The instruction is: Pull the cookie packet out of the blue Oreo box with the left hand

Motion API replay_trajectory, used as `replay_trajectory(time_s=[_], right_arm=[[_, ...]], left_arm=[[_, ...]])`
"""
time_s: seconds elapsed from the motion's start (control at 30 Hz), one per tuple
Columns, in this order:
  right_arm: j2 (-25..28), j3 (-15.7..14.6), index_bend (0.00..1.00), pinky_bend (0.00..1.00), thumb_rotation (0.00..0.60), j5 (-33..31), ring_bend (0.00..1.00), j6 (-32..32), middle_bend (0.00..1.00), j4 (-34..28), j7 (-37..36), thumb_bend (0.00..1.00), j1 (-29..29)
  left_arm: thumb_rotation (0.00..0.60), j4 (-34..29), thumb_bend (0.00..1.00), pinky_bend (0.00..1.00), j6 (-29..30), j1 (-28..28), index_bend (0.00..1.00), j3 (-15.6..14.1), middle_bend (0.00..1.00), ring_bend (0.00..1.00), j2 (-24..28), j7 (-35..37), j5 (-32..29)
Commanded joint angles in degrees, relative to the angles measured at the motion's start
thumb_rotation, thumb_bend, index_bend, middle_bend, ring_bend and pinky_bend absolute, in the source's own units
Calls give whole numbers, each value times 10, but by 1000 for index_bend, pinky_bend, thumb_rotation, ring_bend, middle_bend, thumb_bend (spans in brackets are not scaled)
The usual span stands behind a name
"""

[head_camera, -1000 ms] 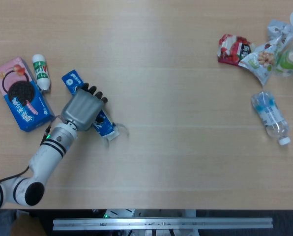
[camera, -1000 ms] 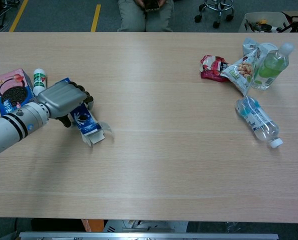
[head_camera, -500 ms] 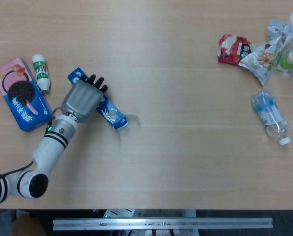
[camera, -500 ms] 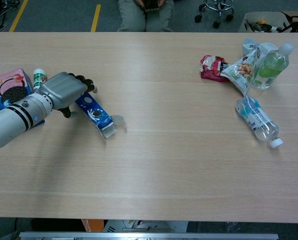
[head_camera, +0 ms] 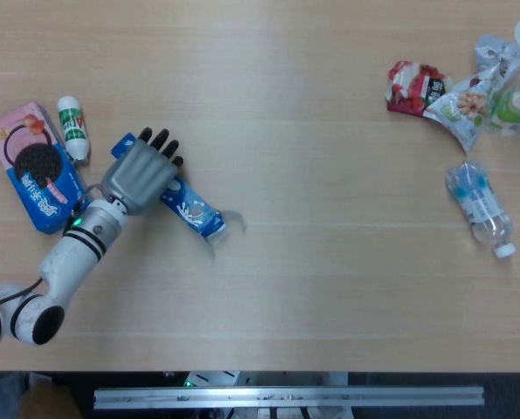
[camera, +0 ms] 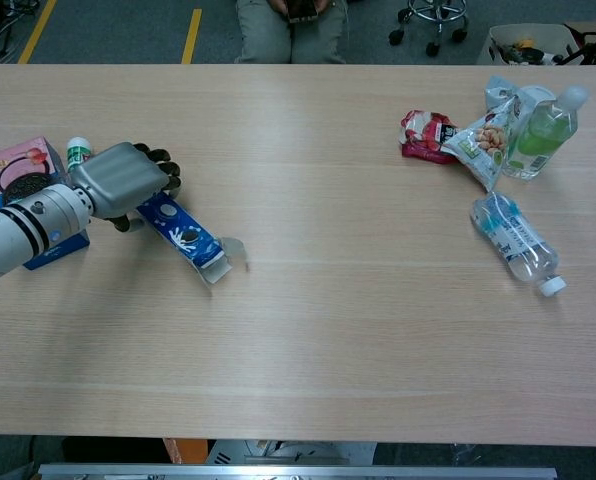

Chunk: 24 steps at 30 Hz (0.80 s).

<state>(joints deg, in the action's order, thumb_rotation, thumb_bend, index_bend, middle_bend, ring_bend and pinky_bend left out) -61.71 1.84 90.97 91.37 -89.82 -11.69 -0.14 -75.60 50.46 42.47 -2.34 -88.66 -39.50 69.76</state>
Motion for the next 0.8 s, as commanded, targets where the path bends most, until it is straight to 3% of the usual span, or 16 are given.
replay_trajectory(time_s=[0.03,0.47,0.8], right_arm=[[1,0,414,430,600,1,398,2,427,-1,1,355,-1],[0,0,414,430,600,2,398,5,427,0,0,355,-3],[-1,0,414,430,600,2,398,5,427,2,-2,355,-4]], left_arm=[[600,61,262,228,17,5,381,-24,293,188,-26,29,78],[600,152,262,350,67,-2,465,-37,368,258,-59,87,174],[600,163,262,350,135,-7,465,-7,377,260,-62,64,207]])
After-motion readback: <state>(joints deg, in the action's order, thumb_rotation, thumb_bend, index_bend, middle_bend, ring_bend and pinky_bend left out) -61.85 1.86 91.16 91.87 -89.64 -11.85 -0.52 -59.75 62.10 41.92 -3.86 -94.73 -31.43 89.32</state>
